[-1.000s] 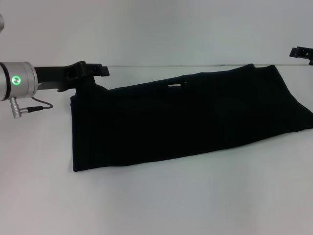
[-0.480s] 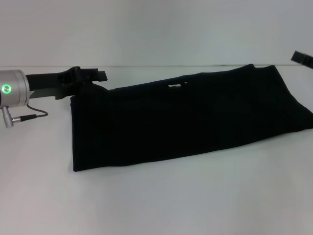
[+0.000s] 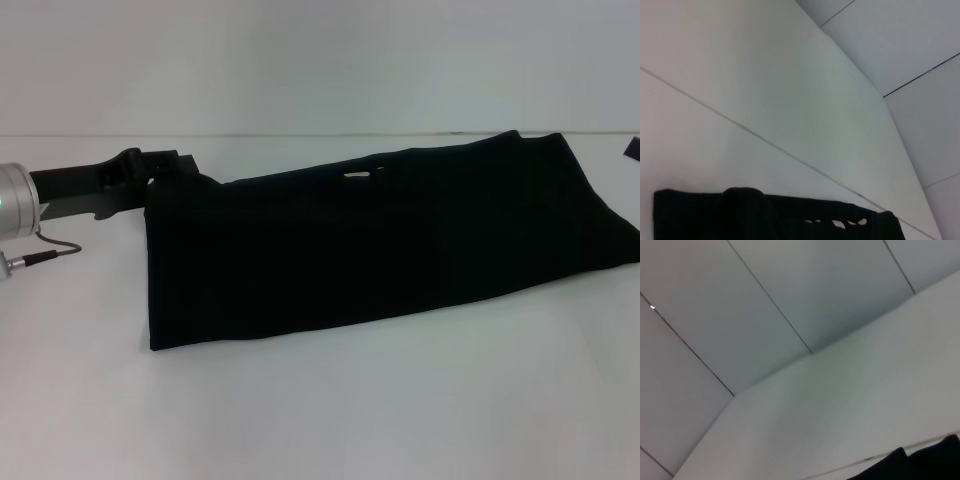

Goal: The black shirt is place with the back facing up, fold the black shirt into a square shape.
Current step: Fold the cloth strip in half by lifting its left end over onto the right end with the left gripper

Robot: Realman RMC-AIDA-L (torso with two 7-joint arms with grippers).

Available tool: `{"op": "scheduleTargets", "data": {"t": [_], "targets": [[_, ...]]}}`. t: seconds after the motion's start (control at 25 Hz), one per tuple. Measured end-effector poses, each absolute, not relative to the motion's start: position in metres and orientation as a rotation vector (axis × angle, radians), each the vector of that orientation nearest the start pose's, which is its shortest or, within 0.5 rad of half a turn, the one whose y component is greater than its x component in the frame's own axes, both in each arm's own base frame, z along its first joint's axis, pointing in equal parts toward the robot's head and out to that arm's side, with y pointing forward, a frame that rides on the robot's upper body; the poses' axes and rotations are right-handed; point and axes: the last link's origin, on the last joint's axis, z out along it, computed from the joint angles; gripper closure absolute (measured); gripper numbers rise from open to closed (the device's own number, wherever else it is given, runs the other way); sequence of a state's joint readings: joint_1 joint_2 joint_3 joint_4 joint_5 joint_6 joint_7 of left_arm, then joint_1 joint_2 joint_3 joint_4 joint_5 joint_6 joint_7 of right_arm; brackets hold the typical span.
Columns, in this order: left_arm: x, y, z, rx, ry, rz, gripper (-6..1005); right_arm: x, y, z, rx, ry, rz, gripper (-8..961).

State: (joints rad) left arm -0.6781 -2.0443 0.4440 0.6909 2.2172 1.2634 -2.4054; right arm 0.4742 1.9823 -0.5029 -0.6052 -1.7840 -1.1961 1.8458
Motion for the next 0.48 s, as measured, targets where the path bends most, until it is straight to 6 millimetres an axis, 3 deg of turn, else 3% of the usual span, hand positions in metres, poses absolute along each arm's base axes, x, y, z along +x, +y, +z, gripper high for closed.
{"op": "scheduleTargets", "data": {"t": [0.12,0.28,0.48], "targets": [[-0.272,0.406,0.049,-1.95,-1.772,-0.793,448,0.321,0.397,0.108,-1.886,1.403,0.864,188],[-0.268,0.41,0.054,-1.963,-1.737,-0.79,448,0.298,0.433,0.121,-1.893,1.537,0.652,188],[-0.265,0.412,0.061,-1.986,-1.679,-0.78,447,0.267,0.463,0.115,-1.891,1.501,0.354,188]]}}
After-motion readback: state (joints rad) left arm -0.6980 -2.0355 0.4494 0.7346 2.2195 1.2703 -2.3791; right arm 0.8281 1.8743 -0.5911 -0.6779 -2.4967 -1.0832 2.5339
